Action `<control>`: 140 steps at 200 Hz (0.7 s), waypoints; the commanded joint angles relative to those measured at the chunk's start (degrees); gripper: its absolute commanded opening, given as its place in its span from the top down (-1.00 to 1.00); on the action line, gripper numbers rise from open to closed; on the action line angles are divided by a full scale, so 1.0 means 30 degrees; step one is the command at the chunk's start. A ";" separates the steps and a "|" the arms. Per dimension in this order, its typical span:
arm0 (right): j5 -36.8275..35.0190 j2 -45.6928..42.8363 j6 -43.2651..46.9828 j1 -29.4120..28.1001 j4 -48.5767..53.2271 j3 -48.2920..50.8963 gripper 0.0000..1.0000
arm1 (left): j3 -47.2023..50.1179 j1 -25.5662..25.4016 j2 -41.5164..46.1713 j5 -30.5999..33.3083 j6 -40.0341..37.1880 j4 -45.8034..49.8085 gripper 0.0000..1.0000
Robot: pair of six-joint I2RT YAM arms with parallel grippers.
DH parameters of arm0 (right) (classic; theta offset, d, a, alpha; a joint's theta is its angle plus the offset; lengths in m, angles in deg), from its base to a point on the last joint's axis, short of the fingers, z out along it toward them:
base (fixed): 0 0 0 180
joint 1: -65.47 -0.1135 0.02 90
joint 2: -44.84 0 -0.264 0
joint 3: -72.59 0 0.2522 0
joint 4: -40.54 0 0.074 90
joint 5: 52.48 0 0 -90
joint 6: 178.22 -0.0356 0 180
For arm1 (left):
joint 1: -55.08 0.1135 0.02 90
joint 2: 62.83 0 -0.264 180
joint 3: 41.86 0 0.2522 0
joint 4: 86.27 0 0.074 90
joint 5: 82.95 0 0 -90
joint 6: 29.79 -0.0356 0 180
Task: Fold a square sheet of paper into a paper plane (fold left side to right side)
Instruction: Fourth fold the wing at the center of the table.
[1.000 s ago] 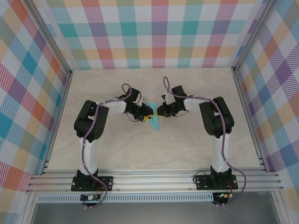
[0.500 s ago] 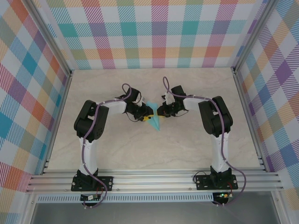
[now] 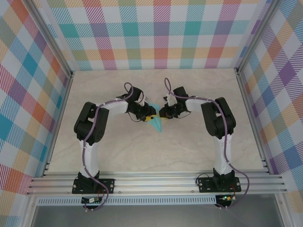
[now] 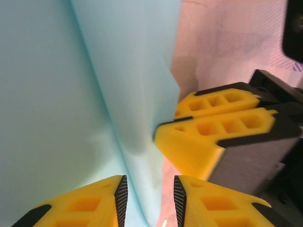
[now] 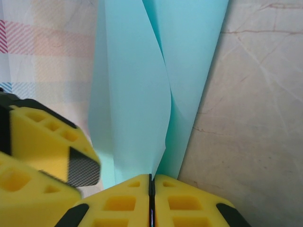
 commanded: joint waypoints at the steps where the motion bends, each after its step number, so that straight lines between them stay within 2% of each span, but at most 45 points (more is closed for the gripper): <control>1: -0.1284 0.0682 0.0733 -0.0176 0.1509 0.0084 0.85 | -0.0862 -0.0217 0.1200 -0.0046 -0.0436 0.0902 0.34; 63: -0.1468 0.0720 0.0824 -0.0234 0.1674 -0.0008 0.85 | -0.3077 -0.0187 -0.1242 -0.0053 -0.0496 0.1549 0.43; 140: -0.1526 0.0694 0.0954 -0.0235 0.1952 -0.0095 0.85 | -0.3860 0.0076 -0.2769 -0.0084 -0.0473 0.1402 0.45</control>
